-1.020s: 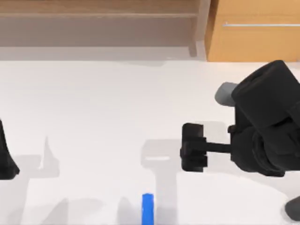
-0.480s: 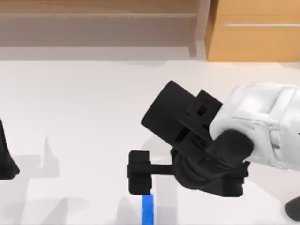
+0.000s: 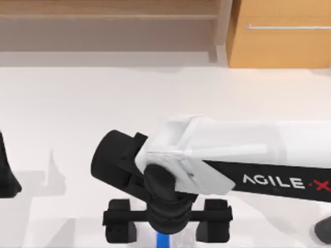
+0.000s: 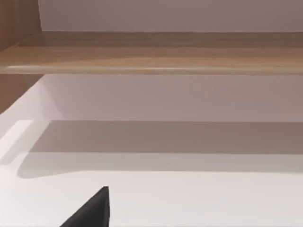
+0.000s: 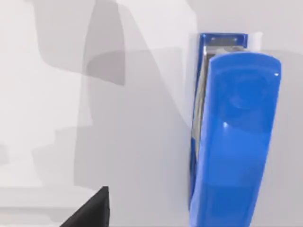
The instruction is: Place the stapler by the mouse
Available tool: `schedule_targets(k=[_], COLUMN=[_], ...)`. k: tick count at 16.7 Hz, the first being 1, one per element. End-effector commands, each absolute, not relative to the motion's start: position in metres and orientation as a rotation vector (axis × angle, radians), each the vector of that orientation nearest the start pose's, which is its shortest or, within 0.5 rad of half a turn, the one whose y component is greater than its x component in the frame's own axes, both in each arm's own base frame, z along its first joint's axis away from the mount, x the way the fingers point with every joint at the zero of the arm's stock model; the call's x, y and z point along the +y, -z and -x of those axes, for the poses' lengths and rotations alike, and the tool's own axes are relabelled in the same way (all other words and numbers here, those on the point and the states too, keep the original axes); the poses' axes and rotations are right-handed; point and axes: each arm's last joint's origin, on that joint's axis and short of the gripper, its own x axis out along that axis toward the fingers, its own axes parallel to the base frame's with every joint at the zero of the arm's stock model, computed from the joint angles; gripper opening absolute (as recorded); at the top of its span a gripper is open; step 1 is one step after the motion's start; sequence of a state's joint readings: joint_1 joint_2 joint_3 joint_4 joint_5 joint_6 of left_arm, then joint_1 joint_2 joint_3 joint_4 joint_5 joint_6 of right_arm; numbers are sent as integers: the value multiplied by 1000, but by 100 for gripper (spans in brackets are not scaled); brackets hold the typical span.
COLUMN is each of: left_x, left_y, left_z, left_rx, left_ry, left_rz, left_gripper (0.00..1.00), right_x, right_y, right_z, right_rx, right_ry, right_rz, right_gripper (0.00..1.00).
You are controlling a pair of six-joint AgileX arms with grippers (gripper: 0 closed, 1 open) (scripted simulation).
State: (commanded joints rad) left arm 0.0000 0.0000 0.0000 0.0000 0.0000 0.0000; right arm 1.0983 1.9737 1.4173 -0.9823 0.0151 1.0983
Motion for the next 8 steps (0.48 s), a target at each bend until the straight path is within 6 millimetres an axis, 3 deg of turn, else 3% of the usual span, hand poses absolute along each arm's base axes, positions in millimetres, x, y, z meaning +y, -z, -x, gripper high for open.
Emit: schedule_targets(k=[8], left_x=[-1], left_y=[-160], left_z=[-106], left_rx=[0], left_ry=[0], left_rz=[0], left_gripper=[100], right_x=[340], right_y=[-158], right_z=[-168], right_rx=[1559], right_ry=[-8], right_rz=[4], right_gripper=[100])
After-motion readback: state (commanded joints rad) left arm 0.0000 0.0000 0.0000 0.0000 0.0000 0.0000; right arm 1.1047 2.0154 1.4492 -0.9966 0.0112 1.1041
